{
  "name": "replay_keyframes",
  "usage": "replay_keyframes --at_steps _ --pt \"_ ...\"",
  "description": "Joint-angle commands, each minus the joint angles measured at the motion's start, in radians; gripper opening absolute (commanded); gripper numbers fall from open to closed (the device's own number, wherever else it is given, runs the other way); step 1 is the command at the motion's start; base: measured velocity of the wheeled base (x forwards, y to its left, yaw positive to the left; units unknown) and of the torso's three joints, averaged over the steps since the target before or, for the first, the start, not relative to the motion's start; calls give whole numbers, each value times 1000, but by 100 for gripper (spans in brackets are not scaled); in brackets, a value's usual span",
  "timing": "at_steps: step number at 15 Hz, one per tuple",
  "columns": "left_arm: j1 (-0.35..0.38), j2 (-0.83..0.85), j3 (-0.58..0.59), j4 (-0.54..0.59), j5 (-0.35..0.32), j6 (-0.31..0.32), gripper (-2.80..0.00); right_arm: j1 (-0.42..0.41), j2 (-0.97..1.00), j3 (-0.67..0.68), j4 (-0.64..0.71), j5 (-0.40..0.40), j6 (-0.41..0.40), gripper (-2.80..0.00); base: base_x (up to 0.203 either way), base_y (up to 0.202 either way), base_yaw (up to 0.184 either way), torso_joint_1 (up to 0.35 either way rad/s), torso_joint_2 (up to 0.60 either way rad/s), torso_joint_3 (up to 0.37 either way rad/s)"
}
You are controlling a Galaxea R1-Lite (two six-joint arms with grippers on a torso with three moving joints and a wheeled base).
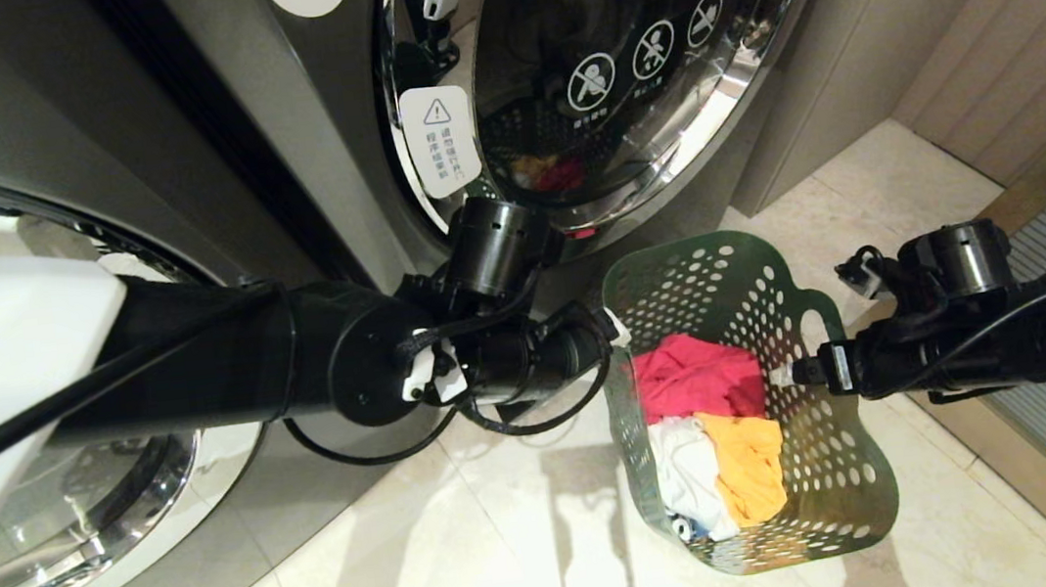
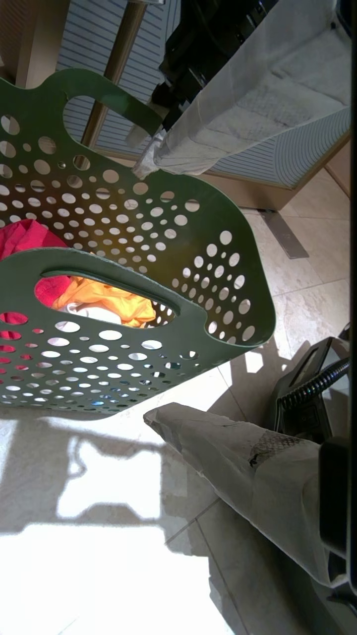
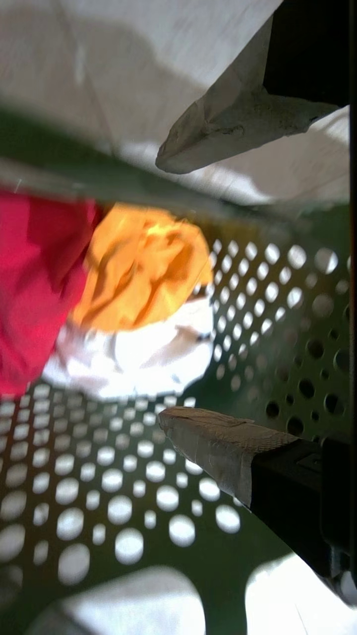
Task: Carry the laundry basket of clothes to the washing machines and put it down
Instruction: Pick up the clothes basket and put it beside the washing machine
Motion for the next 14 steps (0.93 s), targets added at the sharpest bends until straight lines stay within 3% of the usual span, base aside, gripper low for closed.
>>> replay_keyframes --at_steps 1,4,8,9,14 --pt "1 5 1 0 1 -5 0 2 -22 3 23 -52 -16 0 0 0 0 0 0 0" --pt "1 5 1 -1 1 -5 0 5 -4 -2 25 -132 -66 0 0 0 0 0 0 0" --pt "1 5 2 0 1 -5 0 11 73 -33 19 -157 -96 0 0 0 0 0 0 0" --pt "1 5 2 -1 1 -7 0 11 88 -47 18 -167 -112 -280 0 0 0 0 0 0" --pt "1 1 2 -1 1 -5 0 10 214 -193 18 -205 -142 -280 0 0 0 0 0 0"
